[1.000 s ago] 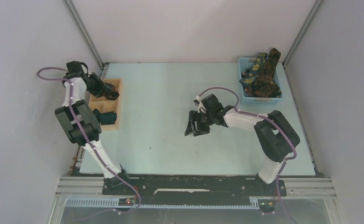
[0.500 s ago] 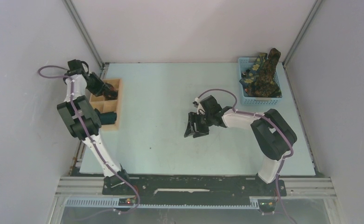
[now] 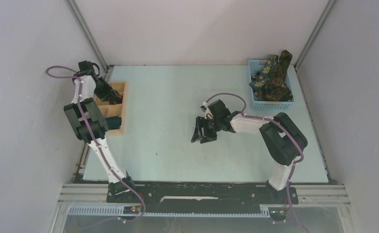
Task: Roll the ties
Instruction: Place the tie in the storage box.
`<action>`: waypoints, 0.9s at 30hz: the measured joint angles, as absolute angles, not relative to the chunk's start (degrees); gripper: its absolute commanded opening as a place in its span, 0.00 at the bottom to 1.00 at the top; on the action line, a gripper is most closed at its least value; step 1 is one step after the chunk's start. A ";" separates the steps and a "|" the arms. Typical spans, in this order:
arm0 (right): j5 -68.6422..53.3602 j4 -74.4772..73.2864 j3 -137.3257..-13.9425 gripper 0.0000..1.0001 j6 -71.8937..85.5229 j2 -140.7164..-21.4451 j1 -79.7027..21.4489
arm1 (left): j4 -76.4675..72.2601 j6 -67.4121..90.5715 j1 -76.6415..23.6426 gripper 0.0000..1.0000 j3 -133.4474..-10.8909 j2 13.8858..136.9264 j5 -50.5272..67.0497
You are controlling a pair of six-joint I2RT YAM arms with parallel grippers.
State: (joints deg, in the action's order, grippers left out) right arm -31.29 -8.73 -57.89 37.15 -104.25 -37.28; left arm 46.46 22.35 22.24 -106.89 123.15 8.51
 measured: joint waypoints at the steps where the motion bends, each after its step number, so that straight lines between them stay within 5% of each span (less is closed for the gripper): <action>1: -31.29 -8.71 -57.89 0.61 37.12 -104.25 -37.26 | 46.83 22.33 22.00 0.40 -107.24 123.31 7.70; 9: -31.27 -8.84 -57.89 0.61 37.12 -104.25 -37.21 | 48.95 21.87 20.73 0.75 -108.44 123.79 3.05; 27: -31.24 -8.84 -57.89 0.61 37.12 -104.25 -37.28 | 50.30 21.89 20.75 0.72 -107.37 120.16 1.54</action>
State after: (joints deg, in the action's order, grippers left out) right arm -31.24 -8.84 -57.89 37.12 -104.25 -37.28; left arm 50.30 21.89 20.75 -107.37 120.16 1.54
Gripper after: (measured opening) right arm 0.612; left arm 0.730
